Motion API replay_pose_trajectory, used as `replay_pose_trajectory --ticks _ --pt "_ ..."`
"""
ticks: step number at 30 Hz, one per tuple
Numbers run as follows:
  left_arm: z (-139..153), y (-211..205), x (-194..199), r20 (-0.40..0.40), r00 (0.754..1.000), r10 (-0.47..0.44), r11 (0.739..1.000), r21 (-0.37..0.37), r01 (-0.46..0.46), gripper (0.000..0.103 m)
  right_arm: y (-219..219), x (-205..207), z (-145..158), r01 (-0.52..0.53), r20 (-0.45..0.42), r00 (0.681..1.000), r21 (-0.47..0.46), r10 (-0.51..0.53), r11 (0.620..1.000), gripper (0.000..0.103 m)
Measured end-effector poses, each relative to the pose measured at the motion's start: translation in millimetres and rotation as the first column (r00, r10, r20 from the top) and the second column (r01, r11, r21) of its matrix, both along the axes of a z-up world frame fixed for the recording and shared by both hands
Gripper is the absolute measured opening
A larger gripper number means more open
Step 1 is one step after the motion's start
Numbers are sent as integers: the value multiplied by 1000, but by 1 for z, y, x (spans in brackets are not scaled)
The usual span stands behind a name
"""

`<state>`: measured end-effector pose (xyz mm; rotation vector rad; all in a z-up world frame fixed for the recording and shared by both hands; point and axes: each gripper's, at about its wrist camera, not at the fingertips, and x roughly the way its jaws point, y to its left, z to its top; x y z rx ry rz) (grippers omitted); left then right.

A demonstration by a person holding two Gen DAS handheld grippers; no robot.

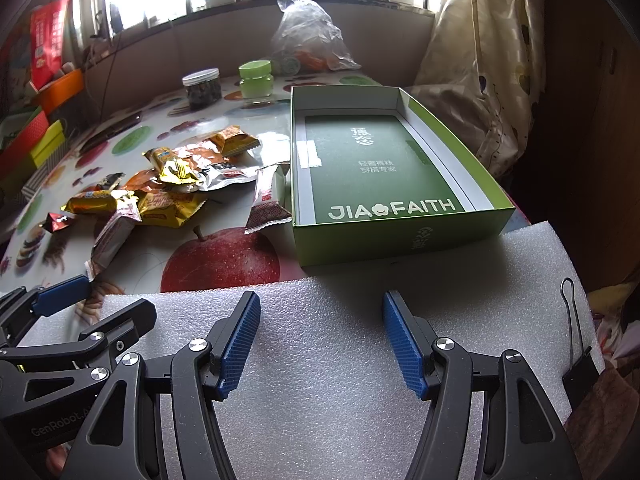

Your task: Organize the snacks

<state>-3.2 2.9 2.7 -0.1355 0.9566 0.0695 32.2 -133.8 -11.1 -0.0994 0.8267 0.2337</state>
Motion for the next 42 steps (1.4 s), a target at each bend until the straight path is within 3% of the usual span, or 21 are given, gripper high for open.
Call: replay_pose_trajectory --ticks 26,33,37,42 --pt "-1 1 0 -12 1000 -10 1000 -4 10 81 -1 1 3 -4 1 1000 -1 4 1000 63" --pt "7 19 -2 -39 999 -1 997 -83 -2 81 -13 2 19 -28 9 1000 50 28 998 62" --pt "22 28 -10 13 1000 14 998 -54 -13 81 -8 4 39 -97 62 994 99 91 990 62" --pt "25 47 -6 8 999 38 998 -48 -38 81 13 23 50 -175 62 984 120 169 977 62"
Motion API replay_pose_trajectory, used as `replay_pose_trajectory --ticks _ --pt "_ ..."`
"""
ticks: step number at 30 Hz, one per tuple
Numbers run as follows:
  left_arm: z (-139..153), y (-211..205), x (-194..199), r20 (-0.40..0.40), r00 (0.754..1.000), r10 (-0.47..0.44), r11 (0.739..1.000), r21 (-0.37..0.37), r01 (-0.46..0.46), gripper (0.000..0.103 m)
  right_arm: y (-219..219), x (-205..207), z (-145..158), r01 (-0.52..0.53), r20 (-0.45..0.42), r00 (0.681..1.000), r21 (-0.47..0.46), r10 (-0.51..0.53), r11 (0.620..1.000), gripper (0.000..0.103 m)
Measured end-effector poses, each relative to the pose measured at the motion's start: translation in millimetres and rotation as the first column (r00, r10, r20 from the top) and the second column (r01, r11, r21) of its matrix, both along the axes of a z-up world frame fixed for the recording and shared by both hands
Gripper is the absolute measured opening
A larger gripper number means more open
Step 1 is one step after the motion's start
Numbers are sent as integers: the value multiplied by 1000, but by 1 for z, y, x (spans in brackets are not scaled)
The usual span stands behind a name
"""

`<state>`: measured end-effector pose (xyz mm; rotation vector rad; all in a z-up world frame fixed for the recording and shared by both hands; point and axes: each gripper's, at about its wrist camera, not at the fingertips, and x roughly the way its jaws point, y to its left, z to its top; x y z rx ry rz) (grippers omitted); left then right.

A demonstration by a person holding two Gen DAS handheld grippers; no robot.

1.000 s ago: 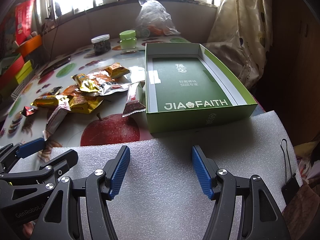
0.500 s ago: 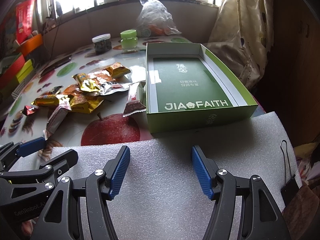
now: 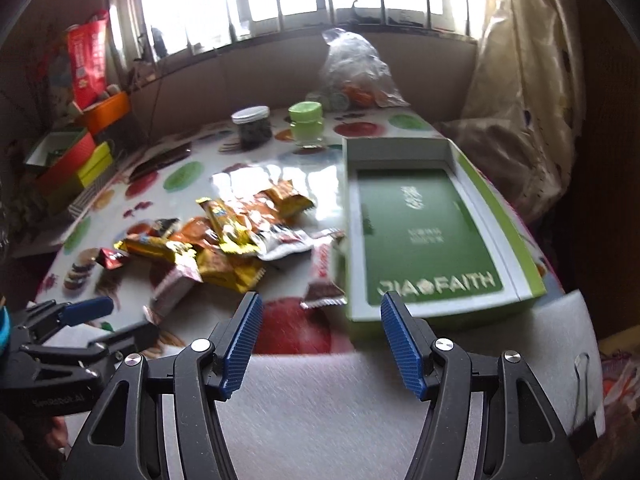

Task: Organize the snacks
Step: 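Grasp a yellow stick snack with the right tool while the left grasps a white-red bar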

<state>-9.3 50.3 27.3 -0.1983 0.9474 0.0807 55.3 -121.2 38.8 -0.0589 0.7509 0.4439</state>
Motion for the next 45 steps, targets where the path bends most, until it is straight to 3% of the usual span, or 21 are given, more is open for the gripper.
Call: replay_pose_trajectory --ticks 5,10,18,22,29,31,35,37,45 --pt "-4 14 10 -14 1000 20 1000 -7 -20 81 32 24 5 -99 -17 995 0 99 995 62" --pt "-9 22 22 -4 999 37 999 -33 -38 81 57 49 0 -122 -41 992 1 122 992 61" --pt "-14 21 37 -14 1000 -17 998 -64 16 75 95 70 -12 -226 -77 971 3 225 974 59" --pt "-17 18 42 -29 999 -36 997 -67 34 67 111 77 -19 -279 -97 956 -25 275 960 56" --pt "-19 16 49 -32 998 -52 996 -73 50 58 113 83 -28 -276 -134 953 -17 272 961 33" --pt "-19 15 50 -32 998 -56 996 -72 53 43 113 84 -29 -276 -137 953 -14 271 961 29" --pt "-19 12 52 -31 997 -67 996 -68 65 42 112 84 -29 -285 -143 948 9 283 959 23" --pt "-19 13 53 -31 997 -71 995 -74 69 31 110 83 -28 -284 -140 949 13 283 959 23" --pt "-18 15 53 -34 998 -60 995 -81 57 23 103 82 -22 -259 -129 956 52 264 964 22"
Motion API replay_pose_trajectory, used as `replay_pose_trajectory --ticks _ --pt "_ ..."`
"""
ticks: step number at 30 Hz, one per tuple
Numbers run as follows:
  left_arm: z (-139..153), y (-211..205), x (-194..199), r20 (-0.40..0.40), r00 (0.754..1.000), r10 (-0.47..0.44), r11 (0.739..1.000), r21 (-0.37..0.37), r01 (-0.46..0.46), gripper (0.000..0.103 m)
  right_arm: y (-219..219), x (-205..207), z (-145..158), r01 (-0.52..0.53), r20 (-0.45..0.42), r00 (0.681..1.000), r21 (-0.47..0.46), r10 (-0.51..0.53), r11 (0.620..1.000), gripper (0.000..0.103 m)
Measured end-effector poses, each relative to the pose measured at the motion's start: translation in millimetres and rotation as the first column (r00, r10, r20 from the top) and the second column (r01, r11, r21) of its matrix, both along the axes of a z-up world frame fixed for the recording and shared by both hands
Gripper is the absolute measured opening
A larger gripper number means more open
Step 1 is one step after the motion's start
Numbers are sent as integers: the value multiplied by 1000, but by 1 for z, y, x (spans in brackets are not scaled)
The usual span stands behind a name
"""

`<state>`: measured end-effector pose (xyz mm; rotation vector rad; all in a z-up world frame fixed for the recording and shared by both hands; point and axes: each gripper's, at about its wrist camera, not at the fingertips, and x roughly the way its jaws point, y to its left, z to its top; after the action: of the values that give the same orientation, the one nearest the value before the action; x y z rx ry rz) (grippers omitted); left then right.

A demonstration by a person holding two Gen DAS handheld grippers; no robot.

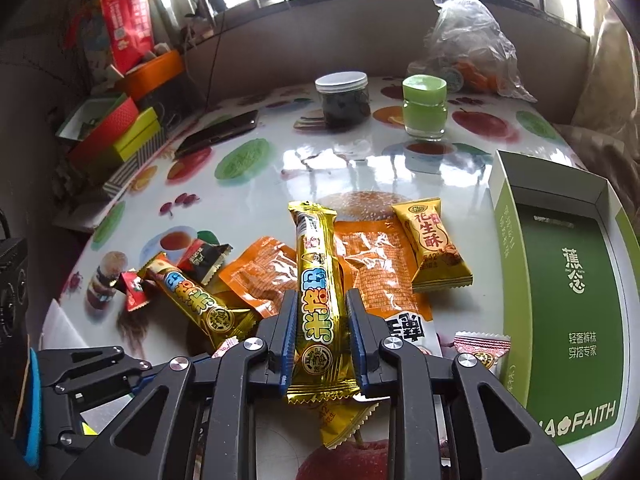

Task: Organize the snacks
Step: 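Grasp a yellow stick snack with the right tool while the left grasps a white-red bar, then carry both held snacks over the green JIA FAITH box with both tools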

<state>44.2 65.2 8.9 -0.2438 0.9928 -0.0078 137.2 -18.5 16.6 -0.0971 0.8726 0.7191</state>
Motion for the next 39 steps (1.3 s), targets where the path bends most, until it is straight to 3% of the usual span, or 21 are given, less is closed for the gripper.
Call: replay_pose_trajectory --ticks 13,18,39 --pt "21 -6 -1 38 999 -4 1000 -6 4 22 -33 -9 20 83 12 996 81 -84 993 22" --pt "30 -15 6 54 998 -17 999 -41 19 22 -59 -11 32 143 32 989 105 -147 984 22" --pt "55 -90 75 78 986 -148 979 -128 157 22 -164 0 29 403 54 912 60 -406 913 22"
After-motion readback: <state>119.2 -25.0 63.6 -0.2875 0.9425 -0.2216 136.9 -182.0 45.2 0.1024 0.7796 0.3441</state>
